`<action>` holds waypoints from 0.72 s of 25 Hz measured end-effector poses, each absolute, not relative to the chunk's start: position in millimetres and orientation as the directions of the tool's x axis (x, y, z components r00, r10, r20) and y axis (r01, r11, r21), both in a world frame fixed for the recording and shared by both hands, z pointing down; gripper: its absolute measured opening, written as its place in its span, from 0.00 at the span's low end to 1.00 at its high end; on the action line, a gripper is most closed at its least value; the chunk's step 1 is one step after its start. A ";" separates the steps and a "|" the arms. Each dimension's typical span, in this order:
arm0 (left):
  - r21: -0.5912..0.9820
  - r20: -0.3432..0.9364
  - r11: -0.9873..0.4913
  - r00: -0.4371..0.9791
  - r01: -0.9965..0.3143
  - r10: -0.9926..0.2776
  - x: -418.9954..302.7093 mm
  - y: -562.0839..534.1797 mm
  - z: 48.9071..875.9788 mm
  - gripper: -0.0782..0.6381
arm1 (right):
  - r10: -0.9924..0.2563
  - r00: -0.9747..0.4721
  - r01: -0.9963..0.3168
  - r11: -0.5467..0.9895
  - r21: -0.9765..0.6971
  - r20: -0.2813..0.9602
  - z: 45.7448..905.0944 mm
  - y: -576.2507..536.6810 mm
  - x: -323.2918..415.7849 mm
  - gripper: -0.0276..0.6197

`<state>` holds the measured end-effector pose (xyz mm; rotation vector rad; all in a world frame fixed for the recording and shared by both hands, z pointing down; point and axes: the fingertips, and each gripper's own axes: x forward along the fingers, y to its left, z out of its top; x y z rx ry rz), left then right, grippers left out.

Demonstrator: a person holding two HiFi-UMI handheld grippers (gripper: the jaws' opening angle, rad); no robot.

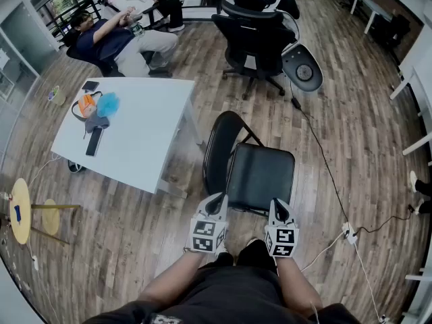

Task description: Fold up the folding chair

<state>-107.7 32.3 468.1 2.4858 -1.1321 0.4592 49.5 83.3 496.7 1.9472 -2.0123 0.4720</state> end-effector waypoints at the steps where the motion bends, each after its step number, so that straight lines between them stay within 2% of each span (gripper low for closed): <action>1: 0.188 0.443 -0.600 0.612 -0.778 -0.655 -110.4 26.3 470.1 0.12 | -0.895 -0.041 -0.999 0.032 -0.028 0.443 502.3 78.9 52.6 0.06; 10: 0.110 0.503 -0.524 0.502 -0.844 -0.703 -108.1 -41.1 501.5 0.12 | -0.843 -0.083 -0.996 0.055 -0.068 0.532 575.6 35.9 109.3 0.06; 18: -0.092 0.592 -0.362 0.242 -0.928 -0.769 -144.0 -75.4 535.7 0.12 | -0.749 -0.094 -0.990 0.002 -0.140 0.656 684.2 24.5 175.0 0.06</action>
